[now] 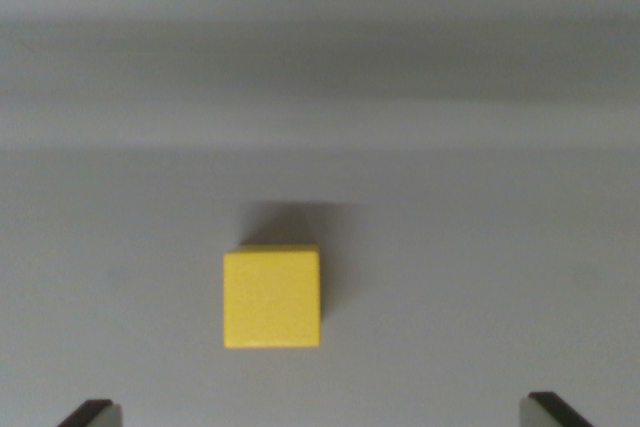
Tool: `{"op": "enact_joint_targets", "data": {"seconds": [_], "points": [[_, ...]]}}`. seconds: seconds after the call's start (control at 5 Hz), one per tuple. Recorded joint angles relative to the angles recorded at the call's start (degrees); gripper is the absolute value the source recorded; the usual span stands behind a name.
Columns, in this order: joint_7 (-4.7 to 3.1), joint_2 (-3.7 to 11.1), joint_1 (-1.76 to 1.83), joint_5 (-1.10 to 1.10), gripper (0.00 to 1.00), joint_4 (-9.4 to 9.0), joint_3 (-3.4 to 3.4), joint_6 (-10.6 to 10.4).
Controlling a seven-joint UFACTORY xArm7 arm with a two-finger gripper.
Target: Pick yellow cube
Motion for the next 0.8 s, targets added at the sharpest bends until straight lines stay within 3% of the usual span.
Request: {"op": "enact_joint_targets", "data": {"seconds": [0.2,0.4,0.6,0.8], "points": [[0.00,0.00,0.00,0.00,0.00,0.00,0.00,0.0],[0.07,1.61,0.14,0.21,0.00,-0.96,0.15,-2.6],[0.07,1.61,0.14,0.21,0.00,-0.96,0.15,-2.6],[0.15,3.27,0.28,0.42,0.00,-1.95,0.31,-5.3]]}}
